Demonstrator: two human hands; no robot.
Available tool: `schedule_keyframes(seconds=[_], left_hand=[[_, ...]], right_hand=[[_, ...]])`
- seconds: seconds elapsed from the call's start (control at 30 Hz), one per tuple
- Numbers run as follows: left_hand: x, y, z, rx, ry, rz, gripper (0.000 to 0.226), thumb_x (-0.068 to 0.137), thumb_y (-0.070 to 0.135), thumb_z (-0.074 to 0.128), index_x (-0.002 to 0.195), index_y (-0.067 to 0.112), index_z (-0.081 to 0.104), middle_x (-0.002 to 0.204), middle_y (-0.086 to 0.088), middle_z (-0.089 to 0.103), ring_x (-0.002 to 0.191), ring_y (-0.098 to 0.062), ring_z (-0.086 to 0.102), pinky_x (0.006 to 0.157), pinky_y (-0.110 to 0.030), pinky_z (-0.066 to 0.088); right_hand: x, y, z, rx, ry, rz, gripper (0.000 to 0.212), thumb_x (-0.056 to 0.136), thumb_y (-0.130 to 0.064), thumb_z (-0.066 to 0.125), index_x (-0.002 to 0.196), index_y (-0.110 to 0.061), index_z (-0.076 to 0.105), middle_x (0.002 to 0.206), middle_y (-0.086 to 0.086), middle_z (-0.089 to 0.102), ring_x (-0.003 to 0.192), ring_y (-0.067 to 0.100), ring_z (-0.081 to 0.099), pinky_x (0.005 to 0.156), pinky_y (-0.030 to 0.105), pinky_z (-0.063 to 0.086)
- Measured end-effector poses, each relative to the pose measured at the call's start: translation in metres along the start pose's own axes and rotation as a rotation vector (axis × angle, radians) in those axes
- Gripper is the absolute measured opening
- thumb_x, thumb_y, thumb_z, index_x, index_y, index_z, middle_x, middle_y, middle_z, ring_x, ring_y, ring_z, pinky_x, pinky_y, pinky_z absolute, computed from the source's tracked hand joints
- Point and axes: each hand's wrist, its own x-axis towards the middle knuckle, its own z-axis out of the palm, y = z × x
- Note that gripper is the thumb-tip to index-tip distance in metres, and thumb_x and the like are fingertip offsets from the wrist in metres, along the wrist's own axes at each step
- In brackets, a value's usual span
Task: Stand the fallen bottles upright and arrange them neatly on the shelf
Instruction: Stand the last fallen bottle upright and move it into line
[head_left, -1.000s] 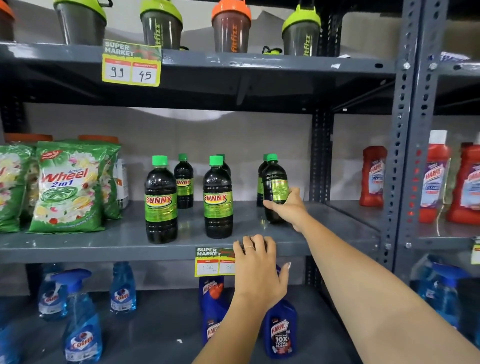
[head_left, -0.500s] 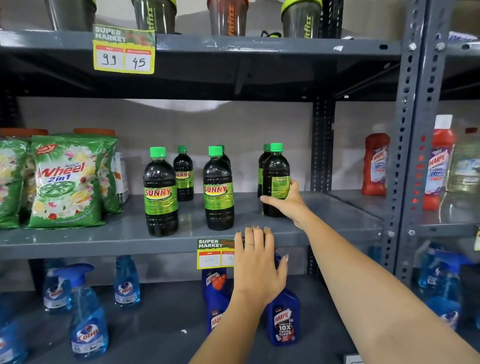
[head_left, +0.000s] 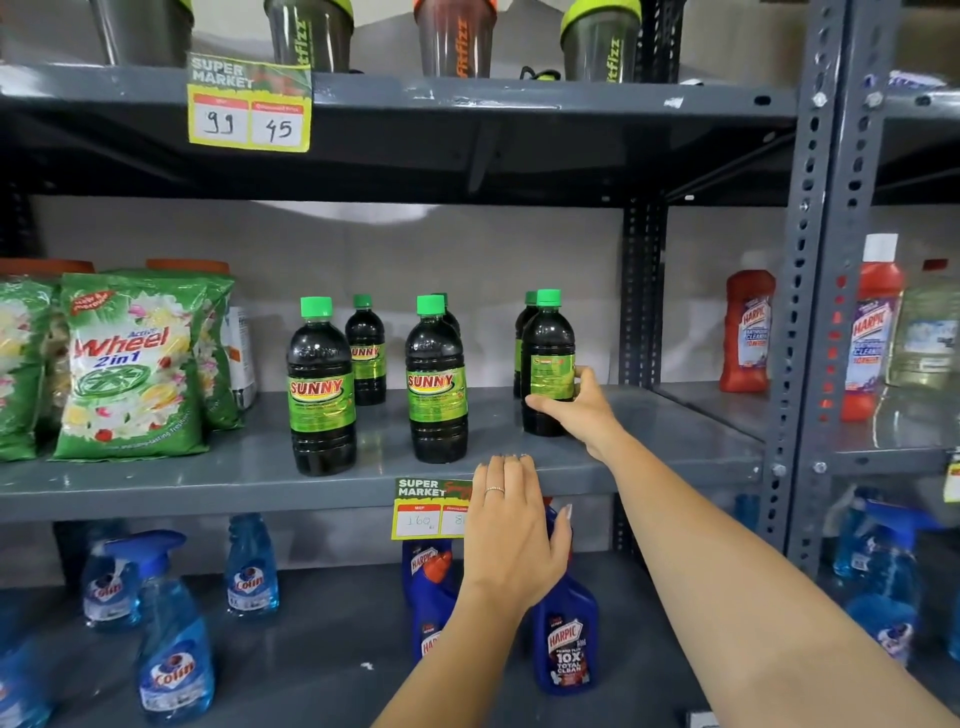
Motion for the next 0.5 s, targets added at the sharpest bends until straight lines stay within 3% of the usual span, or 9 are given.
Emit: schedule_keyframes(seconds=[0.1, 0.23, 0.37, 0.5], left_hand=[[-0.0004, -0.0019, 0.0023, -0.027, 0.011, 0.006, 0.068, 0.093, 0.051, 0.035, 0.135, -0.001, 0.047, 0.132, -0.019, 0.054, 0.124, -0.036, 0.048, 0.109, -0.047, 0.036], [-0.0017, -0.0034, 0.0046, -0.021, 0.009, 0.017, 0.068, 0.093, 0.049, 0.035, 0.136, -0.001, 0.048, 0.138, -0.021, 0.052, 0.13, -0.035, 0.047, 0.111, -0.047, 0.034], [-0.0013, -0.0021, 0.0048, -0.038, 0.01, -0.005, 0.068, 0.094, 0.05, 0.032, 0.136, -0.001, 0.049, 0.138, -0.02, 0.053, 0.13, -0.034, 0.047, 0.111, -0.047, 0.034], [-0.0012, -0.0029, 0.0042, -0.052, 0.008, -0.01, 0.066, 0.094, 0.049, 0.033, 0.135, 0.0, 0.05, 0.137, -0.019, 0.054, 0.129, -0.033, 0.048, 0.111, -0.046, 0.035]], right_hand=[[-0.0022, -0.0034, -0.0003, 0.021, -0.047, 0.002, 0.057, 0.08, -0.015, 0.077, 0.125, -0.022, 0.042, 0.113, -0.002, 0.058, 0.101, 0.013, 0.055, 0.081, 0.026, 0.041], [-0.0036, -0.0039, -0.0016, 0.025, -0.054, -0.001, 0.06, 0.081, -0.007, 0.074, 0.133, -0.017, 0.045, 0.115, -0.001, 0.059, 0.1, 0.011, 0.054, 0.071, 0.019, 0.041], [-0.0009, 0.0017, -0.0005, -0.024, -0.016, -0.013, 0.076, 0.072, -0.02, 0.086, 0.133, -0.019, 0.041, 0.119, -0.002, 0.056, 0.109, 0.016, 0.056, 0.091, 0.03, 0.046], [0.0012, 0.0022, 0.0, -0.018, -0.028, -0.01, 0.083, 0.071, -0.027, 0.086, 0.136, -0.022, 0.036, 0.122, -0.002, 0.056, 0.112, 0.017, 0.055, 0.094, 0.032, 0.045]])
